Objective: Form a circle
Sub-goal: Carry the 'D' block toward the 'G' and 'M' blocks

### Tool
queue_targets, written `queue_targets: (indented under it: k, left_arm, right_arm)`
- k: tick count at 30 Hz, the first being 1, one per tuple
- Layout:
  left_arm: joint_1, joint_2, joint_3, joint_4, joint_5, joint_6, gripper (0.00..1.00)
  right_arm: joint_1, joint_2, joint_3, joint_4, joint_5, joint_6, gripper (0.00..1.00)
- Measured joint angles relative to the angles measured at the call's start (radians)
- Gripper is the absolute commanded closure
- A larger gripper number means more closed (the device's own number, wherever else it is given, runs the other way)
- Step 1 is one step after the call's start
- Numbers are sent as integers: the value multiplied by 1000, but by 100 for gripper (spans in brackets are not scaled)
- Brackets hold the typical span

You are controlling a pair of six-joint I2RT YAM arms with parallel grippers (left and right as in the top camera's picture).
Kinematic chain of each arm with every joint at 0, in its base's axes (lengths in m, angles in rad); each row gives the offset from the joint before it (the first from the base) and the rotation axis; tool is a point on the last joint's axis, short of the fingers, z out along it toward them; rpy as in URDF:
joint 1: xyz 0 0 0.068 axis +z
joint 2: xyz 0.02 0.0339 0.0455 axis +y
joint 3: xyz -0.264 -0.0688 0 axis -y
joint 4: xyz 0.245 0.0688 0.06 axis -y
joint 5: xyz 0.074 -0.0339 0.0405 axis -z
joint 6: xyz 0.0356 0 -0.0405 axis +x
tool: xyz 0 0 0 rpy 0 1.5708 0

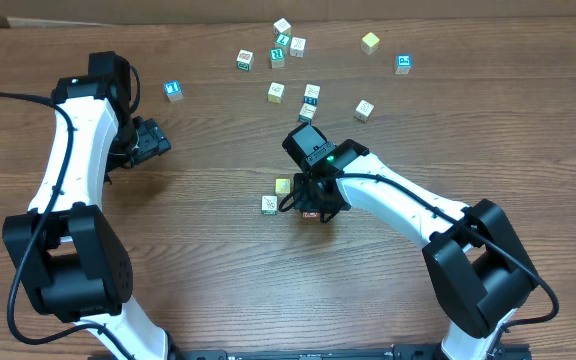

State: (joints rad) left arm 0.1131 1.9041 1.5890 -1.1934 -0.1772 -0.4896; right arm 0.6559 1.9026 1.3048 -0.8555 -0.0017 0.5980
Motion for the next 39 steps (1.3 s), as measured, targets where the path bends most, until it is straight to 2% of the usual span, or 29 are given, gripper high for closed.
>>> queue_targets:
  k: [29, 31, 38, 39]
  left_arm:
    - [0, 0, 0, 0, 0, 0, 0]
    - [0, 0, 0, 0, 0, 0, 0]
    - [0, 0, 0, 0, 0, 0, 0]
    - [0, 0, 0, 0, 0, 0, 0]
  right_arm:
    - [0, 14, 0, 28, -46, -18, 81]
    - [0, 14, 0, 28, -46, -19, 76]
    - [0, 15, 0, 27, -46, -22, 73]
    - [0, 15, 0, 28, -47, -23, 71]
